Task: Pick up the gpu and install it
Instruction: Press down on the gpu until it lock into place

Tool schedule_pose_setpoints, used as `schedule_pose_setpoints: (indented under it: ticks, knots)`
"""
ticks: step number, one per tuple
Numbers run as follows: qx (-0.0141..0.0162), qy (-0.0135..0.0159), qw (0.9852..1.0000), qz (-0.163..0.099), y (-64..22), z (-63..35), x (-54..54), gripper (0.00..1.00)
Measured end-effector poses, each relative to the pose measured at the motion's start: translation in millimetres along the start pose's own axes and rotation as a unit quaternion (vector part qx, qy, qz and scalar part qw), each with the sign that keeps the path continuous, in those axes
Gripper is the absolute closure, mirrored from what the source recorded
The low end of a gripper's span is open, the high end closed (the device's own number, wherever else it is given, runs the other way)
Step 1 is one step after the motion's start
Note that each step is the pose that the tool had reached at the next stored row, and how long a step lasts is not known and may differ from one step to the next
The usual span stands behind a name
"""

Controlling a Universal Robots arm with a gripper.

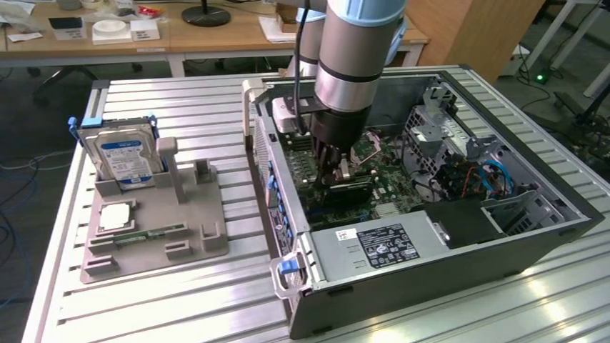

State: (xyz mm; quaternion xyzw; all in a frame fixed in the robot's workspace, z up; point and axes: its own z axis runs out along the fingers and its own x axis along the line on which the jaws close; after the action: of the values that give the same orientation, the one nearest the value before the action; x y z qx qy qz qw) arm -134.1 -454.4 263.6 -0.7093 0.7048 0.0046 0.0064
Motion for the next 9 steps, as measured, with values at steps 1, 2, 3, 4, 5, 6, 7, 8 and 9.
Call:
schedule_pose_setpoints:
  ticks: [1,2,3,4,5,6,7,8,9]
  knots:
    - [-0.0006,0.0007,1.0,0.0,0.2,-1.8,0.2,0.9]
    - [-0.0007,0.0008,1.0,0.0,0.2,-2.9,0.1,0.9]
    - [-0.0005,0.0006,1.0,0.0,0.2,-3.3,0.1,0.9]
    - [-0.0005,0.0005,1.0,0.0,0.2,-3.3,0.1,0.9]
    - [-0.0006,0.0006,1.0,0.0,0.2,-3.4,0.1,0.9]
    - [-0.0007,0.0007,1.0,0.0,0.2,-3.5,0.2,0.9]
    - [-0.0007,0.0007,1.0,0.0,0.2,-3.5,0.2,0.9]
    - [-0.0007,0.0007,1.0,0.0,0.2,-3.5,0.2,0.9]
    - [-0.0007,0.0007,1.0,0.0,0.2,-3.5,0.2,0.9]
